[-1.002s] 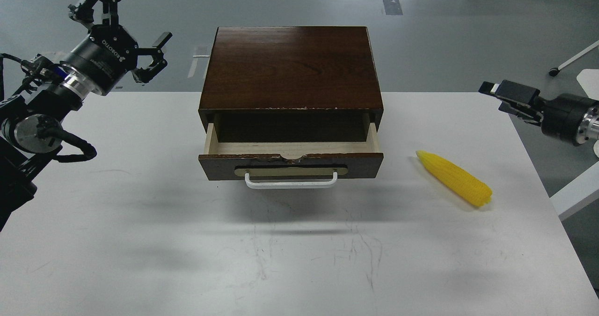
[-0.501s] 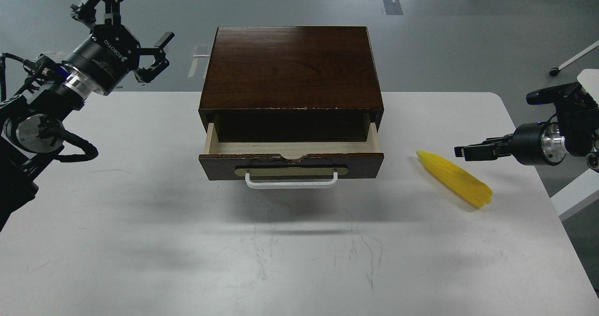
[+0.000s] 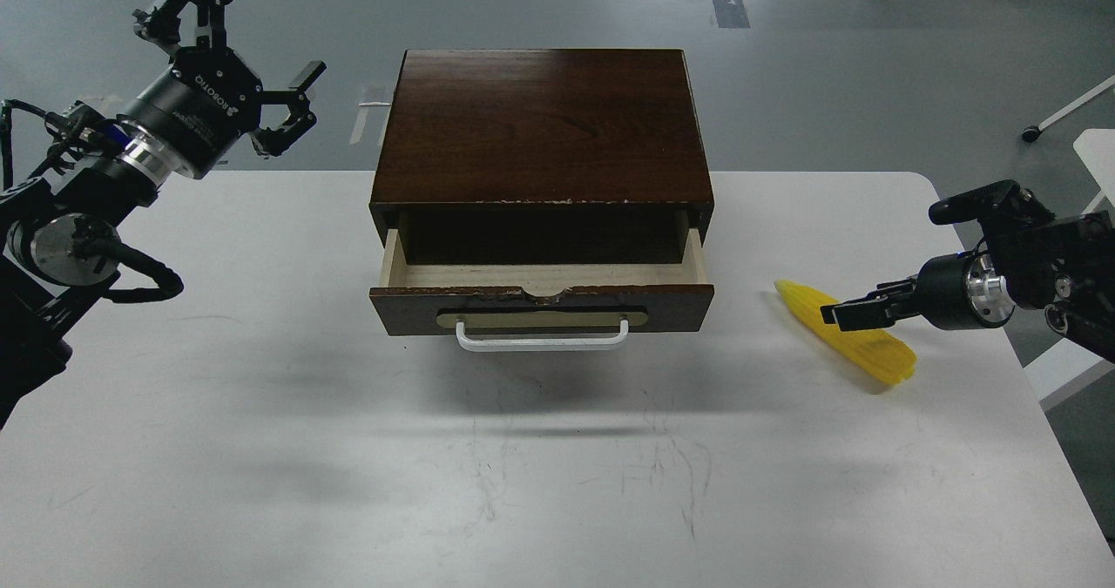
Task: Put corn in drawer with both arms
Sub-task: 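Lower the right gripper to the yellow corn and grasp it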
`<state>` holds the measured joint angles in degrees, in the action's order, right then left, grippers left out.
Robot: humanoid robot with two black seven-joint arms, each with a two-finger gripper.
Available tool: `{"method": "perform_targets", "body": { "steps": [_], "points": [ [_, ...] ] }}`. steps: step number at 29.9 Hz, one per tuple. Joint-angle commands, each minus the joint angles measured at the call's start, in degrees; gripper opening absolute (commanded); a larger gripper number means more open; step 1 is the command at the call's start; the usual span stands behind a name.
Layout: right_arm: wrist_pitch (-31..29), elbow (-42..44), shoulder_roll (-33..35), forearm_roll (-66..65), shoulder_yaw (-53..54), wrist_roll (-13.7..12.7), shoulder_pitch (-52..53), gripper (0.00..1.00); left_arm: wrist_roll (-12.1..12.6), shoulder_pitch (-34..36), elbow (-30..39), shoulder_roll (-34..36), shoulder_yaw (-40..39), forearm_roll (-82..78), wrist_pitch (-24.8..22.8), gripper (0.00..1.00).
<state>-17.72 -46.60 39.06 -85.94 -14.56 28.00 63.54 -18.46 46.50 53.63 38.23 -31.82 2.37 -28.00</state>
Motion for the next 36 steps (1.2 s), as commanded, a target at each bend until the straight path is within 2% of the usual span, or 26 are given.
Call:
{"method": "perform_targets", "body": {
  "steps": [1,13,18,20,22,24,27,30,31,33,36],
  "points": [
    [1.71,1.76,-0.91,-1.77,-2.13,0.00,-0.25,1.00,0.00,-0.01,-0.02,0.00,0.00,0.00,0.00,0.99],
    [3.74,3.44,-4.34,-1.95,-6.09,0.00,-1.22,0.98,0.00,-0.01,-0.02,0.27,0.00,-0.09,0.00,0.99],
    [3.83,3.53,-4.35,-1.95,-6.45,0.00,-1.31,0.81,0.00,0.08,-0.02,0.27,0.00,-0.09,0.00,0.99],
    [3.83,3.53,-4.35,-1.95,-6.45,0.00,-1.31,0.60,0.09,0.08,-0.02,0.27,0.00,-0.17,0.00,0.99],
    [3.92,3.44,-4.35,-1.95,-6.45,0.00,-1.22,0.49,0.09,0.08,0.07,0.27,0.00,-0.17,0.00,0.99],
    [3.92,3.44,-4.26,-1.95,-6.45,0.00,-1.22,0.47,0.09,0.08,0.07,0.27,0.00,-0.17,0.00,0.99],
    [3.74,3.44,-3.73,-1.95,-6.53,0.00,-1.13,0.36,0.09,0.08,0.07,0.44,0.00,-0.09,0.00,0.99],
    [3.83,3.00,-3.12,-1.95,-6.71,0.00,-0.87,0.19,0.09,0.08,0.07,0.36,0.00,-0.17,0.00,0.99],
    [3.83,2.74,-2.51,-1.95,-6.71,0.00,-0.35,0.06,0.09,0.08,0.07,0.36,0.00,-0.17,0.00,0.99],
    [3.83,2.48,-1.98,-1.95,-6.53,0.00,0.79,0.00,0.09,0.08,0.07,0.27,0.00,-0.17,0.00,0.99],
    [3.83,0.29,-0.49,-1.86,-6.53,0.00,4.91,0.00,0.09,0.17,0.07,0.27,-0.08,-0.17,0.00,0.99]
  ]
}}
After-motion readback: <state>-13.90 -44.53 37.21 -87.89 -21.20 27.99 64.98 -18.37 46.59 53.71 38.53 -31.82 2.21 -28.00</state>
